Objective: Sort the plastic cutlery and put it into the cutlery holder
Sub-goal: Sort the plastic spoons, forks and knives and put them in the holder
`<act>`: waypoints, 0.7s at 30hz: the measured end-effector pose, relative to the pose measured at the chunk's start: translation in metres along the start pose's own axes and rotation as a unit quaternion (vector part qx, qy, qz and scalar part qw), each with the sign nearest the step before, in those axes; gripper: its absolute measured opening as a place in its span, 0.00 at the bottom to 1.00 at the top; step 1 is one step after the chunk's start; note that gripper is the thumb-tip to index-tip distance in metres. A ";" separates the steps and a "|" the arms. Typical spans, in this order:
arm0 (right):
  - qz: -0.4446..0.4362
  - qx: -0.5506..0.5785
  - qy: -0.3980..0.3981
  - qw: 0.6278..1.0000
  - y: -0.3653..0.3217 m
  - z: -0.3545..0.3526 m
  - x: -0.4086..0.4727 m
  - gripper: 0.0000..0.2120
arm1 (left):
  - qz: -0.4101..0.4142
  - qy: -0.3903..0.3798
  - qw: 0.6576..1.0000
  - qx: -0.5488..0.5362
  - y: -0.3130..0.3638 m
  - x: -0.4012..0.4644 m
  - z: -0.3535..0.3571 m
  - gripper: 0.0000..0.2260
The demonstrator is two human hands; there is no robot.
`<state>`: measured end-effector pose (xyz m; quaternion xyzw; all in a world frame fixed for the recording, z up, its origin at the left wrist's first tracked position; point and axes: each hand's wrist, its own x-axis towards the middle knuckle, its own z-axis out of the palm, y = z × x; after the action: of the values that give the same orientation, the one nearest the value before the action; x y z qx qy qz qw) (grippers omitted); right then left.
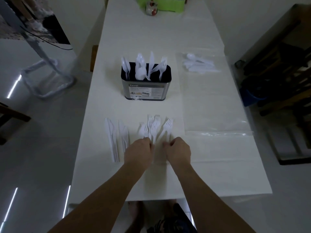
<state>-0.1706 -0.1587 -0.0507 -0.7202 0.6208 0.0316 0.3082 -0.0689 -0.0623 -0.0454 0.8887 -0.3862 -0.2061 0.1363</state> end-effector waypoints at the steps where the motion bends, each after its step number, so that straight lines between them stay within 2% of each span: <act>1: 0.000 -0.001 0.002 1.000 0.000 0.001 0.001 0.14 | -0.006 0.002 1.000 0.002 0.002 0.001 0.001 0.13; 6: 0.000 0.011 0.006 1.000 0.003 0.004 0.002 0.13 | -0.042 0.006 0.999 0.027 0.012 0.009 0.005 0.16; 12: -0.001 0.020 0.002 1.000 0.006 0.003 0.003 0.12 | -0.059 0.003 0.998 0.036 0.018 0.016 0.006 0.13; 16: -0.008 0.012 0.002 1.000 0.007 0.003 0.005 0.11 | -0.090 -0.022 0.995 -0.034 0.016 0.019 0.003 0.11; 21: -0.001 0.006 -0.005 1.000 0.007 0.002 0.006 0.12 | -0.096 -0.035 0.976 -0.194 0.006 0.020 0.000 0.07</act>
<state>-0.1752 -0.1634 -0.0577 -0.7187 0.6189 0.0317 0.3155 -0.0603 -0.0811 -0.0479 0.8704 -0.2567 -0.3205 0.2718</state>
